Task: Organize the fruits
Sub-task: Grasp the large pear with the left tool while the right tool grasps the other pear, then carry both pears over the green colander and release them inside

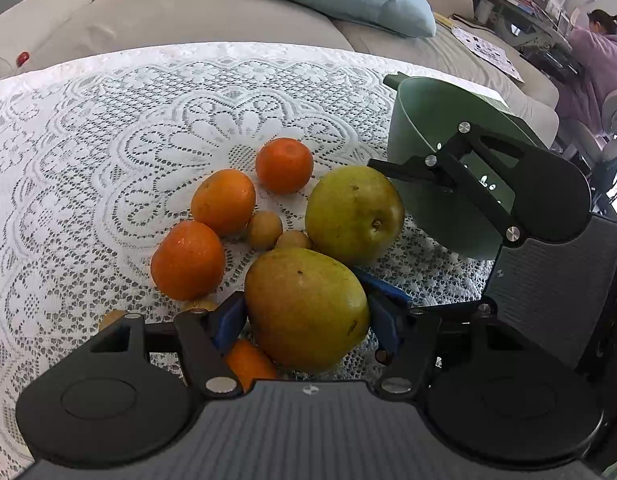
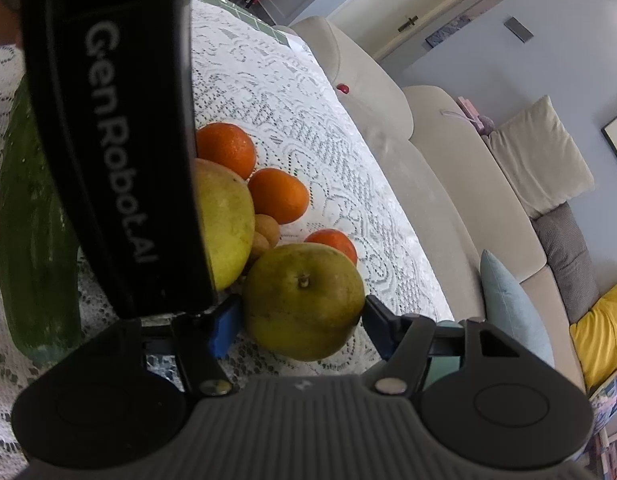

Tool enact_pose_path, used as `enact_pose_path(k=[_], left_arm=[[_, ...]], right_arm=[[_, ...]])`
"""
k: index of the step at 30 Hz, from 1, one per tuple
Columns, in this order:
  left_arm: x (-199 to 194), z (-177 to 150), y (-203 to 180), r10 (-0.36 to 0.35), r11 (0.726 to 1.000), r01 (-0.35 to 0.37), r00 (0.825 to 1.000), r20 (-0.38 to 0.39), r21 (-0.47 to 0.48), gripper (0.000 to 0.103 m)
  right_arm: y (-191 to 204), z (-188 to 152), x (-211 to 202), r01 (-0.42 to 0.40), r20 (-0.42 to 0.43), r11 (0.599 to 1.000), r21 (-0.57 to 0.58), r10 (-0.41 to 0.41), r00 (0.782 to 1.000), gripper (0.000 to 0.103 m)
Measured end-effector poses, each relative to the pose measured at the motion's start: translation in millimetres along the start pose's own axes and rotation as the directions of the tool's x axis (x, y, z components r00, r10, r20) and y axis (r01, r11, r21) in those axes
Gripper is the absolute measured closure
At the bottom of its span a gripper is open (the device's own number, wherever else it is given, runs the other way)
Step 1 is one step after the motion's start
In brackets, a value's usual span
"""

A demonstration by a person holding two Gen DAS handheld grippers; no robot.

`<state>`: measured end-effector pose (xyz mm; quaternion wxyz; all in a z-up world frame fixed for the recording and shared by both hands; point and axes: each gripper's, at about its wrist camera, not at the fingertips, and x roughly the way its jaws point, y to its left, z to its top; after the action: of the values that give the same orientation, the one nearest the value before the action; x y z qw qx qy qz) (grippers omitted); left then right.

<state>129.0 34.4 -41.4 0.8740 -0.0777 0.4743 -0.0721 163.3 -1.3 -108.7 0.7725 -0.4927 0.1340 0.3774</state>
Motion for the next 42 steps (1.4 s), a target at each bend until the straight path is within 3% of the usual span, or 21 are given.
enact_pose_path(k=[9,13,17,22,26,32,36,42], left_arm=[[-36.6,-2.7,6.9,0.033,0.997,-0.025,0.993,0.111,-0.073,0.028],[-52.2,1.9,11.1,0.070,0.993,-0.053,0.985,0.156,-0.108,0.028],[-63.4,10.6,13.3,0.138,0.976,-0.105,0.976,0.171,-0.190,0.028],[-72.4,24.3,-1.7,0.181,0.963,-0.132,0.963,0.202,-0.234,0.028],[-74.8,39.6,-23.8,0.134,0.972,-0.087,0.968,0.213,-0.217,0.028],[-57.2,66.5,-64.2,0.000,0.981,0.036,0.983,0.181,-0.192,0.028],[-31.3,80.3,-89.6,-0.077,0.976,0.099,0.990,0.119,-0.193,0.028],[17.3,93.4,-109.9,-0.070,0.978,0.067,0.998,-0.004,-0.197,0.028]], right_arm=[[-14.0,5.2,-16.1,0.014,0.046,0.996,0.089,-0.018,0.999,0.041],[-28.1,12.8,-24.8,-0.015,0.070,0.981,0.194,0.001,0.998,0.041],[-54.1,17.1,-32.1,-0.083,0.092,0.940,0.332,0.055,0.994,0.041],[-93.1,12.0,-47.2,-0.180,0.105,0.848,0.498,0.147,0.983,0.041],[-128.7,4.2,-61.1,-0.207,0.075,0.801,0.562,0.201,0.977,0.041],[-166.4,-27.4,-68.0,-0.169,-0.070,0.814,0.556,0.248,0.966,0.041],[-181.1,-57.5,-59.6,-0.159,-0.150,0.810,0.565,0.290,0.945,0.041],[-181.3,-92.2,-35.1,-0.187,-0.218,0.805,0.563,0.363,0.906,0.041]])
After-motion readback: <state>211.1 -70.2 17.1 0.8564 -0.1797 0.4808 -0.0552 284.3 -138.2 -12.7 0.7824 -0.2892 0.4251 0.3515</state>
